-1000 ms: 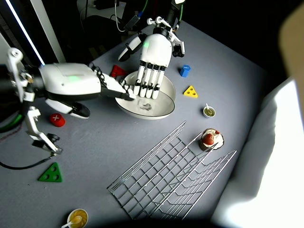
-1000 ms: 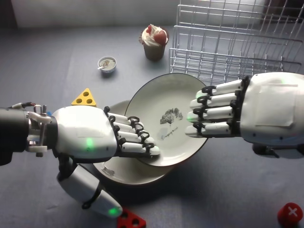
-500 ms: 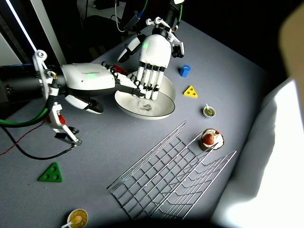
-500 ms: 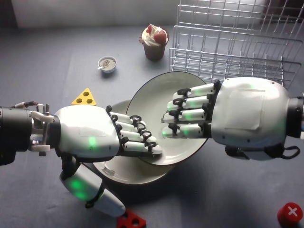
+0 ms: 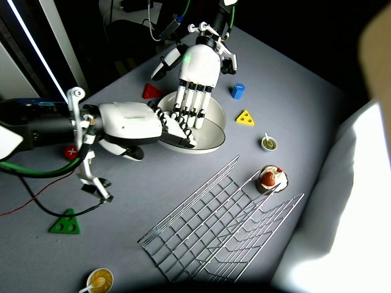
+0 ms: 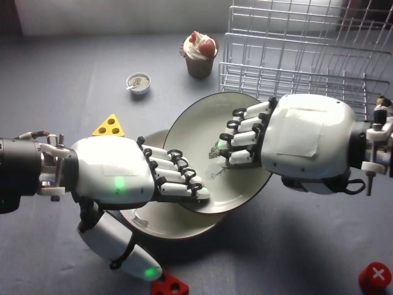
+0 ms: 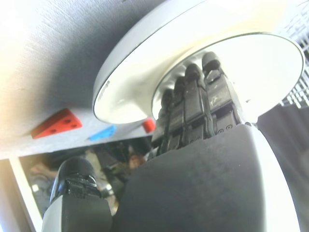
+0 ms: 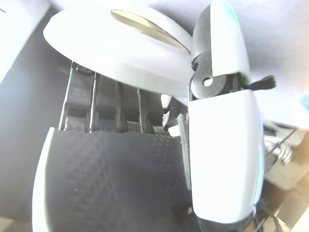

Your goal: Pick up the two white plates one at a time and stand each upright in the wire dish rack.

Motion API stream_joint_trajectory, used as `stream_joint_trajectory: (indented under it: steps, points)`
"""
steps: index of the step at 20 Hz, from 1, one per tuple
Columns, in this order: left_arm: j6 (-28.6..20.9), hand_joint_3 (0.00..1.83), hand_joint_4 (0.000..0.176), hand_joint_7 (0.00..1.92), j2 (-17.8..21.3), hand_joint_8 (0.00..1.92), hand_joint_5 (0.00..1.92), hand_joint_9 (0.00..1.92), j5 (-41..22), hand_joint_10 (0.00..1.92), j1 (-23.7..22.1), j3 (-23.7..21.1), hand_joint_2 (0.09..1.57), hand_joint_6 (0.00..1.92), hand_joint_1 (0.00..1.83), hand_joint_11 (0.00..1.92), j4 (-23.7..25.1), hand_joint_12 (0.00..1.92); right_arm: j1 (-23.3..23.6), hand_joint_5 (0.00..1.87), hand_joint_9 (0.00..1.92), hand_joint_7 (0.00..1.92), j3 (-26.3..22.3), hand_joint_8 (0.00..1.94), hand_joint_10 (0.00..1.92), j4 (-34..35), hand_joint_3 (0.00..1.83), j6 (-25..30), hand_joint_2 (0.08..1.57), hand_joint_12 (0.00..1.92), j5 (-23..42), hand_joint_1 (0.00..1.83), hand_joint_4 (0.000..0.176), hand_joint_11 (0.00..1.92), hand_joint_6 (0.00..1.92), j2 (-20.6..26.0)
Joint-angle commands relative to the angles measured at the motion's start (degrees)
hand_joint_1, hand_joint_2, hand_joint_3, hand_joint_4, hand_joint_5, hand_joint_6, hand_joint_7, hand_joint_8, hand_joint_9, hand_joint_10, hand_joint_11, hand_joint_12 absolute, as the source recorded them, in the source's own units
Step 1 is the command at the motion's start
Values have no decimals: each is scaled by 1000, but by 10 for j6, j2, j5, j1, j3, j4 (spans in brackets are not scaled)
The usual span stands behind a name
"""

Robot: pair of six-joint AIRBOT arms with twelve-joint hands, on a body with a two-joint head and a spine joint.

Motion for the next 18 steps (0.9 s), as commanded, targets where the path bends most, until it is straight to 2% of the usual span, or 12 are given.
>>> stream_joint_trajectory:
  steps: [1,2,3,4,5,6,9,12,15,18]
  points:
    - [-1,1,0,161,-5,1,119,151,-14,0,1,2,989,1,0,130,-11,0,3,849,833,830,3,15,22,12,5,-7,1089,265,61,1400,0,823,12,1]
    - [-1,1,0,161,-5,1,119,151,-14,0,1,2,989,1,0,130,-11,0,3,849,833,830,9,15,22,15,5,-7,1089,265,61,1400,0,823,12,0]
    - [-1,1,0,159,-5,0,115,148,-14,0,1,3,990,0,0,119,-11,0,6,928,916,937,15,3,709,22,0,-7,1040,1205,61,1668,0,865,3,-3]
    - [-1,1,0,156,-5,0,115,149,-14,0,1,3,989,0,0,119,-11,1,11,996,1093,1091,24,402,691,30,3,-7,1034,1263,61,1533,0,1011,699,-8]
    - [-1,1,0,177,-5,8,131,172,-14,9,1,3,991,6,0,139,-11,9,16,983,1097,1046,35,611,742,43,0,-7,1051,1312,61,1503,0,1020,857,-13]
    - [-1,2,0,175,-5,6,132,171,-14,8,1,3,992,6,0,138,-11,9,19,995,1092,1031,42,640,747,52,0,-7,1055,1320,61,1496,0,1019,907,-16]
    - [-1,5,0,165,-5,1,121,162,-14,2,2,3,1000,0,0,127,-10,4,22,1015,1155,1089,49,551,644,64,0,-7,1035,1233,61,1497,0,1077,878,-19]
    - [-1,4,0,177,3,5,124,174,-20,7,1,1,1002,2,0,142,-13,10,22,1018,1160,1104,49,534,631,64,0,-7,1032,1220,61,1498,0,1083,869,-17]
    - [-1,2,0,166,16,0,114,157,-30,0,-12,3,999,0,0,127,-27,3,22,1030,1185,1128,37,493,592,73,0,-6,1026,1213,61,1499,0,1090,841,-12]
    - [-1,1,0,162,29,0,111,152,-41,0,-29,7,998,0,0,124,-48,1,44,1033,1192,1134,12,482,581,74,0,15,1024,1210,58,1500,0,1093,834,10]
